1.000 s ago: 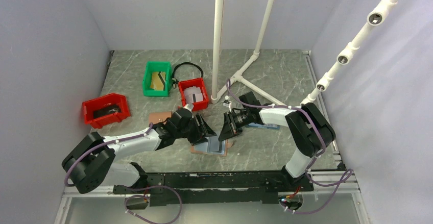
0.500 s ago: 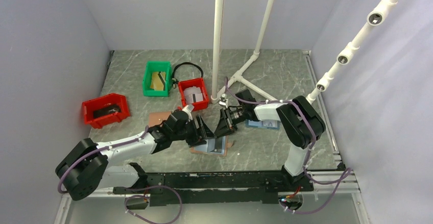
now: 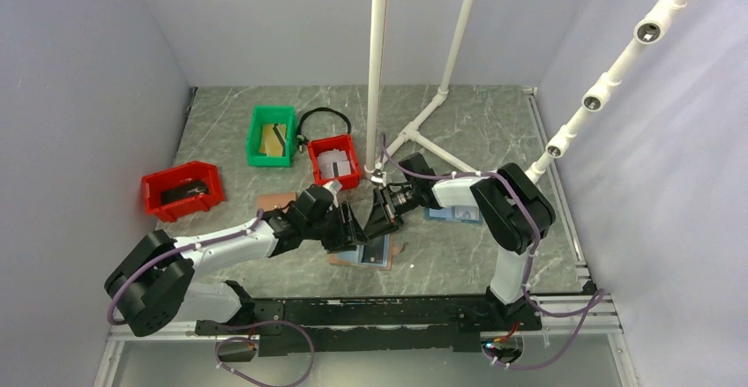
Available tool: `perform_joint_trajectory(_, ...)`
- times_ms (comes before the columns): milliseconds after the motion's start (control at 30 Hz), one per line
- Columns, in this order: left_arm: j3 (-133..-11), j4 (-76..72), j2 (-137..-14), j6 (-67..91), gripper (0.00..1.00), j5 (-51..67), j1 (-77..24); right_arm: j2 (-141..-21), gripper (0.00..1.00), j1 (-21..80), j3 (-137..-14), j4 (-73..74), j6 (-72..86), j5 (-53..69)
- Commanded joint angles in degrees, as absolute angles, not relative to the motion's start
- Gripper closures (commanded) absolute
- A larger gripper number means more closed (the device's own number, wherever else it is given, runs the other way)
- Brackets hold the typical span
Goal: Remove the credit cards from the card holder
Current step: Remove the credit card from the card holder.
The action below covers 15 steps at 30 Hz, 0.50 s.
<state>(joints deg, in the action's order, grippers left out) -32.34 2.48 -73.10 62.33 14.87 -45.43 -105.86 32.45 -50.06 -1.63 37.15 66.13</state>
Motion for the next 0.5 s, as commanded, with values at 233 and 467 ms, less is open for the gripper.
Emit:
perform_joint_trajectory(233, -32.5, 12.1, -70.8, 64.3, 1.00, 8.0, -45.1, -104.6, 0.66, 33.1, -53.6, 4.4, 30.0, 64.3)
perform_joint_trajectory(467, -28.9, 13.0, -68.4, 67.3, 1.00, 6.9, -43.7, -103.2, 0.64, 33.2, -54.2, 10.7, 23.3, 58.2)
